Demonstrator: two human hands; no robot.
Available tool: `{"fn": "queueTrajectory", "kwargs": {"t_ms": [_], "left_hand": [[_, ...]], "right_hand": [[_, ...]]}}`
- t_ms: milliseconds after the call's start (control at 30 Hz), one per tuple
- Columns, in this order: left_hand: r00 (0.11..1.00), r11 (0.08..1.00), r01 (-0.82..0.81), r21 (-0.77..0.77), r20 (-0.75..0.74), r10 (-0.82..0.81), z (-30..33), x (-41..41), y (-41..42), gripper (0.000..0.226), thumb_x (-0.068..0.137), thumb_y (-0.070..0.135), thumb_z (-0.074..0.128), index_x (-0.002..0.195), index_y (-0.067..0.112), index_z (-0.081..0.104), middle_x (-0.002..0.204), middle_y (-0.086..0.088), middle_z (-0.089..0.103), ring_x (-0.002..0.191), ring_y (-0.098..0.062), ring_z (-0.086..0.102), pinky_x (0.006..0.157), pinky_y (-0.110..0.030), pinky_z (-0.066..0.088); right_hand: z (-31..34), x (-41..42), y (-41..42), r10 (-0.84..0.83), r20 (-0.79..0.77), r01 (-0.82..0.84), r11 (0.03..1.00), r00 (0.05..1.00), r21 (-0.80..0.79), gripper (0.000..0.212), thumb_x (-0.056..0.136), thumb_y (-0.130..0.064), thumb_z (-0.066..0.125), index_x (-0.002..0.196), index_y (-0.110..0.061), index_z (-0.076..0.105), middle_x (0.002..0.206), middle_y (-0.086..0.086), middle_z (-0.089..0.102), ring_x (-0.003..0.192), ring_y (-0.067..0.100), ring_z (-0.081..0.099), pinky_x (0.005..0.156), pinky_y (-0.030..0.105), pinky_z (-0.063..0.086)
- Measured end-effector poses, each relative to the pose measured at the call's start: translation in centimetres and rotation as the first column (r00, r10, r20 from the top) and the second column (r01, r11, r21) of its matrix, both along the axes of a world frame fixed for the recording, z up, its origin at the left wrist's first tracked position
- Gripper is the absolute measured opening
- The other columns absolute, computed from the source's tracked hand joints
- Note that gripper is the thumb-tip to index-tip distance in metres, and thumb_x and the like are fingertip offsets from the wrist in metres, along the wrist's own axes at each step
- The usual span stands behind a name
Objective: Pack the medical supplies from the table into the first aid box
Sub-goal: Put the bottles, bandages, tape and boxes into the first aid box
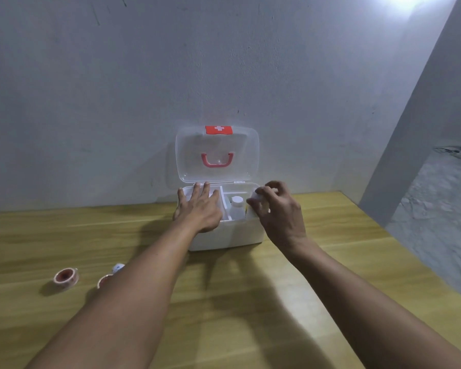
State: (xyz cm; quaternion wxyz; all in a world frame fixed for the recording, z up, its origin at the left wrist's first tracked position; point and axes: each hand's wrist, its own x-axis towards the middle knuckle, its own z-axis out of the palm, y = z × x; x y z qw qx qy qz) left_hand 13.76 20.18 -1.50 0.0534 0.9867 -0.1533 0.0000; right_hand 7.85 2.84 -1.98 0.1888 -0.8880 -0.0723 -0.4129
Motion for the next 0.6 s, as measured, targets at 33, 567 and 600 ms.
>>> {"fn": "queueTrajectory", "kwargs": {"t_ms": [33, 567, 600], "left_hand": [[1.0, 1.0, 0.002, -0.002, 0.002, -0.002, 0.0, 0.0, 0.0, 0.058, 0.094, 0.021, 0.018, 0.152, 0.021, 0.008, 0.162, -0.006, -0.007, 0.149, -0.026, -0.01, 0.116, -0.06, -0.006], [0.987, 0.776, -0.051, -0.628, 0.086, 0.134, 1.8, -1.4, 3.8, 0.052, 0.091, 0.027, 0.036, 0.142, 0.016, 0.041, 0.155, -0.007, 0.033, 0.145, -0.022, 0.026, 0.12, -0.049, 0.014], [0.986, 0.768, -0.062, -0.637, 0.078, 0.144, 2.0, -2.0, 5.0, 0.053, 0.086, 0.029, 0.037, 0.136, 0.017, 0.05, 0.149, -0.009, 0.043, 0.139, -0.026, 0.036, 0.117, -0.048, 0.024]], "right_hand": [[-0.2, 0.0, 0.0, 0.007, -0.036, -0.008, 1.0, 0.999, -0.025, 0.017, 0.081, -0.024, 0.075, 0.087, -0.009, 0.07, 0.094, 0.014, 0.065, 0.063, 0.032, 0.063, 0.054, 0.025, 0.04], [-1.0, 1.4, 1.1, -0.016, -0.523, -0.118, 0.968, 0.852, -0.223, 0.059, 0.096, -0.058, 0.022, 0.15, -0.036, 0.013, 0.162, -0.002, 0.007, 0.148, 0.021, -0.001, 0.119, 0.044, 0.013], [-1.1, 1.4, 1.0, -0.024, -0.515, -0.111, 0.967, 0.857, -0.23, 0.059, 0.096, -0.058, 0.022, 0.15, -0.036, 0.012, 0.162, -0.002, 0.008, 0.148, 0.02, -0.001, 0.119, 0.044, 0.013]]}}
